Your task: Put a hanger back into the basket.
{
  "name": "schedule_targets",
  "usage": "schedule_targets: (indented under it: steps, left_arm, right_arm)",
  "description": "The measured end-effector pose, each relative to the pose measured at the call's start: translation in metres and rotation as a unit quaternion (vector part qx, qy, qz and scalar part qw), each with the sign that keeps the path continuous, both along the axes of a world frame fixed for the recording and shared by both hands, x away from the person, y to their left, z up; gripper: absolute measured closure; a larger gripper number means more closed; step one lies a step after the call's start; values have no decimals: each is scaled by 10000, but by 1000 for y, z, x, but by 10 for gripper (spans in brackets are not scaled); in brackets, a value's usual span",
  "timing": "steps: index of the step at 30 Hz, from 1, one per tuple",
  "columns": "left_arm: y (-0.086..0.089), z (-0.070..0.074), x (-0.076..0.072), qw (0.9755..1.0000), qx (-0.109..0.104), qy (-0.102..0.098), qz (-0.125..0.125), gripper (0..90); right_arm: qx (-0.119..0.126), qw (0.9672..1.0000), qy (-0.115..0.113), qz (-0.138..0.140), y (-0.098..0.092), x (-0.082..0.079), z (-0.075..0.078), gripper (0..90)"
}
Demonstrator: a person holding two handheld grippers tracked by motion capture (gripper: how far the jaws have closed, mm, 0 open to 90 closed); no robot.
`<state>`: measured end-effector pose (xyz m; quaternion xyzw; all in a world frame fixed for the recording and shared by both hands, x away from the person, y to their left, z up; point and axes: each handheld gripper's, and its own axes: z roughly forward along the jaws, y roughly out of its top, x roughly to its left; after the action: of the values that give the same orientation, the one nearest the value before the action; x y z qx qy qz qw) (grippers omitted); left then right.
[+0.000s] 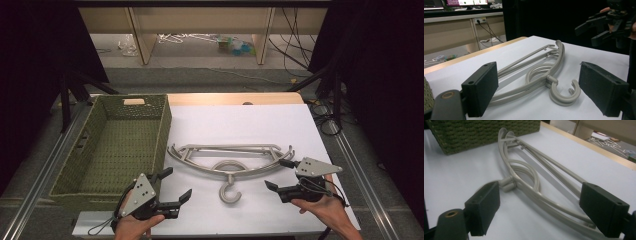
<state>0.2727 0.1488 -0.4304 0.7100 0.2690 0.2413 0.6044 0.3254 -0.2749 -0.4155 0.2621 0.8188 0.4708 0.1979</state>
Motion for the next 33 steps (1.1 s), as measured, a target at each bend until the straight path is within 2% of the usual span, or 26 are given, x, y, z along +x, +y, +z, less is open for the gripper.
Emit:
schedule_targets:
  steps: [3, 7, 8, 10, 13, 17, 21, 22, 23, 24, 28, 31, 33]
  left_arm:
    - [0, 0, 0, 10000, 13, -7, 2, 161]
    - [-1, -1, 1, 10000, 71, -3, -27, 161]
    - [-1, -1, 1, 10000, 71, -3, -27, 161]
    - [-2, -1, 1, 10000, 58, 2, -39, 161]
    - [-2, -1, 1, 9999, 102, -8, -58, 162]
    - [-2, -1, 2, 9999, 139, 2, -50, 162]
    - [-2, -1, 2, 9999, 133, 13, -44, 163]
    - [-2, -1, 2, 9999, 133, 13, -44, 163]
    - [-2, -2, 2, 9998, 180, 26, -51, 163]
    - [-3, -3, 2, 9997, 240, 47, -49, 164]
    - [-2, -3, 4, 9996, 279, 13, -51, 165]
    - [-3, -3, 4, 9996, 263, 64, -26, 166]
    - [-3, -3, 4, 9995, 308, 25, -49, 166]
  right_arm:
    - [-188, 9994, 205, 229, 3, 14, 3, 208]
    - [-574, 9956, 443, 602, 10, 34, 2, 307]
    - [-574, 9956, 443, 602, 10, 34, 2, 307]
    - [-867, 9905, 685, 824, 16, 48, -2, 387]
    - [-1166, 9835, 889, 1055, 24, 59, -11, 414]
    - [-1626, 9762, 815, 1184, 36, 71, -21, 441]
    - [-1857, 9689, 829, 1406, 46, 80, -22, 497]
    - [-1857, 9689, 829, 1406, 46, 80, -22, 497]
    - [-1943, 9662, 857, 1463, 48, 83, -24, 513]
    - [-2096, 9605, 934, 1576, 51, 86, -27, 548]
    - [-2254, 9551, 944, 1678, 53, 88, -31, 596]
    - [-2294, 9525, 919, 1778, 53, 90, -31, 633]
    - [-2301, 9523, 883, 1799, 52, 92, -33, 651]
